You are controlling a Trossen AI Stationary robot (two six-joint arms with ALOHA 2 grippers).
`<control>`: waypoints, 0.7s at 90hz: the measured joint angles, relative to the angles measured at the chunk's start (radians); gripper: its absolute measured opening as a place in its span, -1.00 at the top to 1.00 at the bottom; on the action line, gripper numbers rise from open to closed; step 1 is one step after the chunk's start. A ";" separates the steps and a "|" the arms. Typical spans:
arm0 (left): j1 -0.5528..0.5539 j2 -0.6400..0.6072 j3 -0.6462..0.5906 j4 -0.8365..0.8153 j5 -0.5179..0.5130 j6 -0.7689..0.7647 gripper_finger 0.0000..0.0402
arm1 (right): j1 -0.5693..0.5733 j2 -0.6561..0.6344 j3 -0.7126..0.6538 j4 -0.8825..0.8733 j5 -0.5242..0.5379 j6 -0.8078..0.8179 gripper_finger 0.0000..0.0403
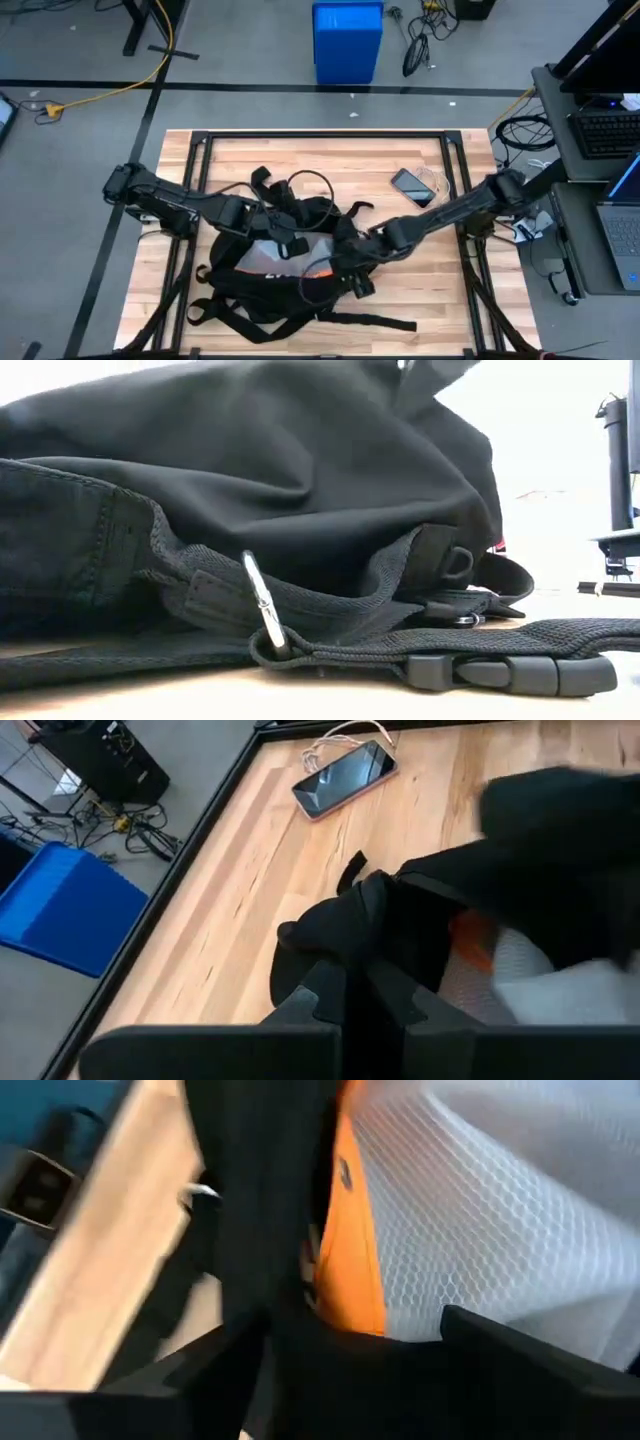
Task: Unpack backpack
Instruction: Put the zip bag into the black backpack
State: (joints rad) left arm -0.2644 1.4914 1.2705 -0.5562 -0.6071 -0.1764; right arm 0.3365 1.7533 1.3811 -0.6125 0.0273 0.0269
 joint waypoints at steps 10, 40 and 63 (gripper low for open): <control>0.000 0.000 0.000 0.001 0.000 0.000 1.00 | -0.011 0.024 0.000 -0.013 0.000 0.014 -0.47; 0.000 0.000 0.000 -0.004 0.000 -0.002 1.00 | -0.047 0.023 -0.001 -0.005 -0.005 -0.006 0.06; 0.000 0.000 -0.012 0.009 0.000 -0.027 1.00 | -0.019 -0.067 -0.001 -0.055 0.000 -0.037 0.94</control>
State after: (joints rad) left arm -0.2642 1.4910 1.2588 -0.5469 -0.6070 -0.2036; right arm 0.3171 1.6859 1.3804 -0.6674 0.0272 -0.0097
